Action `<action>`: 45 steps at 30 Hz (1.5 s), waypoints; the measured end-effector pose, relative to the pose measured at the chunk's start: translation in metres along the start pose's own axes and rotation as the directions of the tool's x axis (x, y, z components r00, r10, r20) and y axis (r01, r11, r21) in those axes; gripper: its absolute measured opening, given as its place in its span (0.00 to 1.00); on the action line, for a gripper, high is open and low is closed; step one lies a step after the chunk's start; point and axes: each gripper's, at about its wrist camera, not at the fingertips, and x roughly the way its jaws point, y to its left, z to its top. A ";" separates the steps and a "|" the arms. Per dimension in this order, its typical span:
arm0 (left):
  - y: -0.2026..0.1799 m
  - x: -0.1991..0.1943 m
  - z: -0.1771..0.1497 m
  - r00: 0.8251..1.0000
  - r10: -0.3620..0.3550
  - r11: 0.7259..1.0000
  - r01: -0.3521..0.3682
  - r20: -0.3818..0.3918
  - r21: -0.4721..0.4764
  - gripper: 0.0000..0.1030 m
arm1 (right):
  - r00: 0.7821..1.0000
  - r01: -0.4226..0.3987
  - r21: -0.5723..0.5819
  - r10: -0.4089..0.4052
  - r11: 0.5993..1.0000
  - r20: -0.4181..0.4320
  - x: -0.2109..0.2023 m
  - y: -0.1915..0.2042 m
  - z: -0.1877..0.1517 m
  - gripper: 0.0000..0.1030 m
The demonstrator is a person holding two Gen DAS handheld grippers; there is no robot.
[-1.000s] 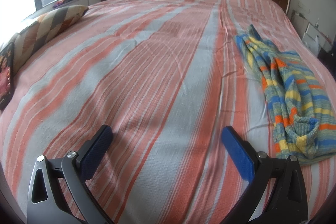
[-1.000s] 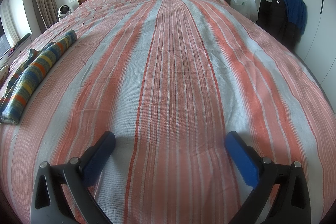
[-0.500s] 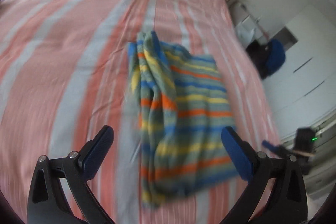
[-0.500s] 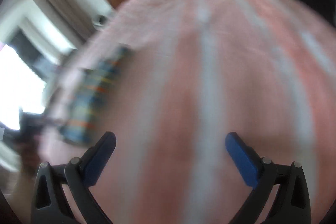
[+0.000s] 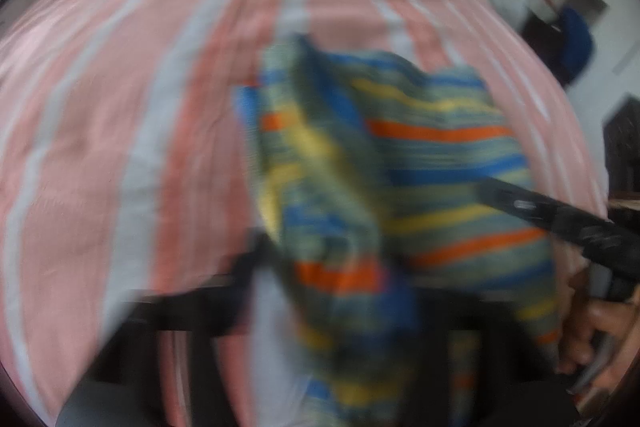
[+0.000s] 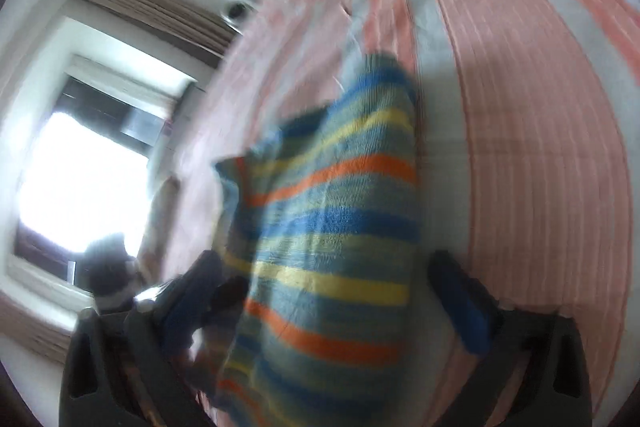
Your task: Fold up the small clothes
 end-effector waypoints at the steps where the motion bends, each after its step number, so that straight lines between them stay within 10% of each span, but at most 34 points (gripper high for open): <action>1: -0.005 0.000 0.001 1.000 0.020 1.000 -0.020 0.007 0.002 0.18 | 0.997 0.078 -0.063 -0.078 0.995 0.004 0.002 0.010 -0.001 0.35; 7: -0.024 -0.047 0.004 0.990 0.026 0.999 -0.030 0.141 0.027 0.14 | 0.934 0.353 -0.413 -0.293 0.840 0.202 -0.006 0.082 -0.026 0.25; 13: -0.049 -0.074 0.028 0.973 -0.006 0.998 -0.010 0.231 0.070 0.15 | 0.918 0.353 -0.377 -0.239 0.856 0.318 -0.058 0.092 -0.008 0.25; 15: -0.049 -0.054 0.034 0.981 0.031 0.997 -0.042 0.193 0.057 0.42 | 0.919 0.341 -0.331 -0.237 0.880 0.316 -0.065 0.081 0.006 0.26; 17: -0.041 -0.037 0.027 0.981 0.131 0.991 -0.135 0.141 0.021 0.63 | 0.923 0.343 -0.274 -0.269 0.899 0.274 -0.063 0.054 0.017 0.46; 19: -0.033 -0.043 0.007 0.972 0.161 0.987 -0.163 0.171 -0.002 0.65 | 0.904 0.387 -0.222 -0.320 0.895 0.284 -0.075 0.032 0.019 0.99; 24: -0.058 -0.094 -0.059 0.925 0.261 0.948 -0.300 0.277 0.107 0.92 | 0.862 0.462 -0.231 -0.373 0.856 0.343 -0.138 0.007 -0.016 0.99; 28: -0.093 -0.148 -0.099 0.866 0.303 0.924 -0.370 0.399 0.102 1.00 | 0.868 0.473 -0.319 -0.372 0.821 0.329 -0.180 0.020 -0.062 0.99; 36: -0.124 -0.200 -0.154 0.869 0.313 0.948 -0.312 0.383 -0.065 1.00 | 0.899 0.396 -0.306 -0.298 0.866 0.320 -0.246 0.049 -0.173 0.99; 41: -0.138 -0.202 -0.171 0.897 0.335 0.938 -0.346 0.289 -0.015 1.00 | 0.913 0.375 -0.316 -0.286 0.872 0.292 -0.258 0.061 -0.201 0.99; 45: -0.147 -0.209 -0.184 0.885 0.367 0.925 -0.379 0.287 -0.013 1.00 | 0.905 0.385 -0.313 -0.288 0.868 0.313 -0.271 0.072 -0.211 1.00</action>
